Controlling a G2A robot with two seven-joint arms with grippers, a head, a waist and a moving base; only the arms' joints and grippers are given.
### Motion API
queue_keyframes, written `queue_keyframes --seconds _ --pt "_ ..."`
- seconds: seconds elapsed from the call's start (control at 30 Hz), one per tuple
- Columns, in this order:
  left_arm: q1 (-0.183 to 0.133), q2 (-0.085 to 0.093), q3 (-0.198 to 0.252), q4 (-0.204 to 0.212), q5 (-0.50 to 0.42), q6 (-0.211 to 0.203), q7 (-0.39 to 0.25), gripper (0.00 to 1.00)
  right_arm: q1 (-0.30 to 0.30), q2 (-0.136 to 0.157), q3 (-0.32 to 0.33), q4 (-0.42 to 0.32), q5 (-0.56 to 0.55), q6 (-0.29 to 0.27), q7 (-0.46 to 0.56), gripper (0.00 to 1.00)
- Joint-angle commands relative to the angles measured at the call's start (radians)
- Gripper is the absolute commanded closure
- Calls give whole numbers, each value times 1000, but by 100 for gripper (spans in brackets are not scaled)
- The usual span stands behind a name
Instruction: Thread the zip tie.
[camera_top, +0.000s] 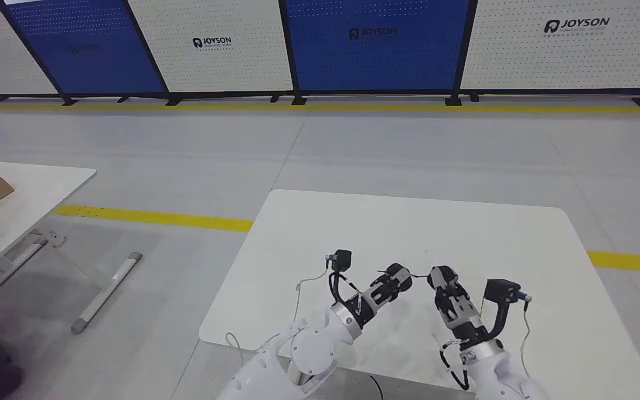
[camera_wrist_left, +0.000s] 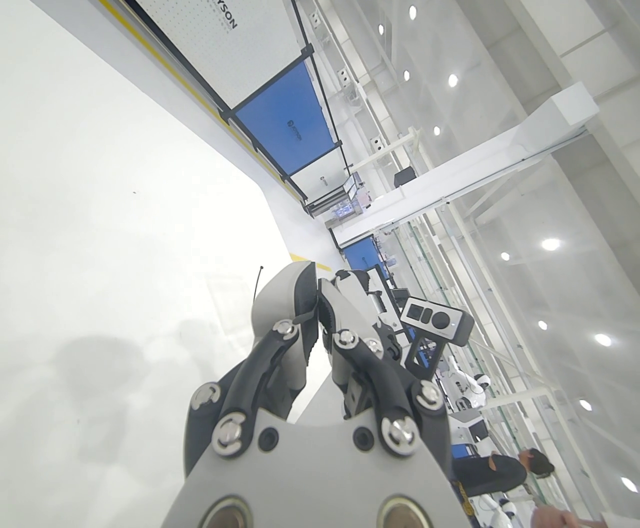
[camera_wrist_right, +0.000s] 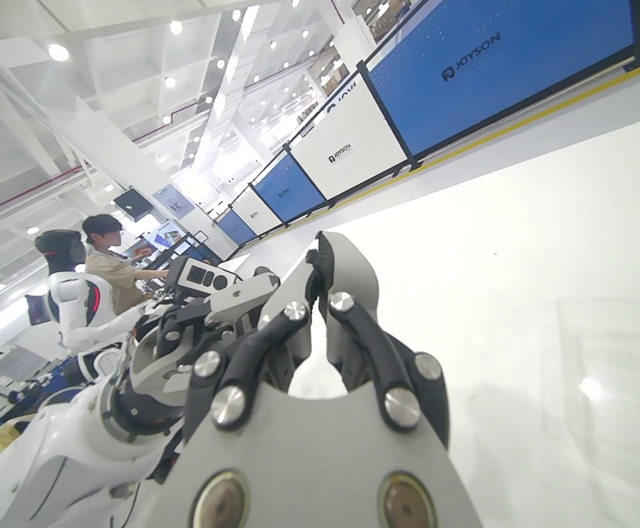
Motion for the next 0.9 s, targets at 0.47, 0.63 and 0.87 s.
queue_keyframes --seconds 0.47,0.63,0.87 --pt "1 2 -3 -2 -6 0 -41 59 3 -6 5 2 -7 1 7 100" --pt "7 3 -7 -5 -1 -11 -28 16 2 -8 6 3 -13 3 2 100" --pt "18 6 -24 -9 -4 -20 -22 57 4 -11 9 3 -13 11 -9 100"
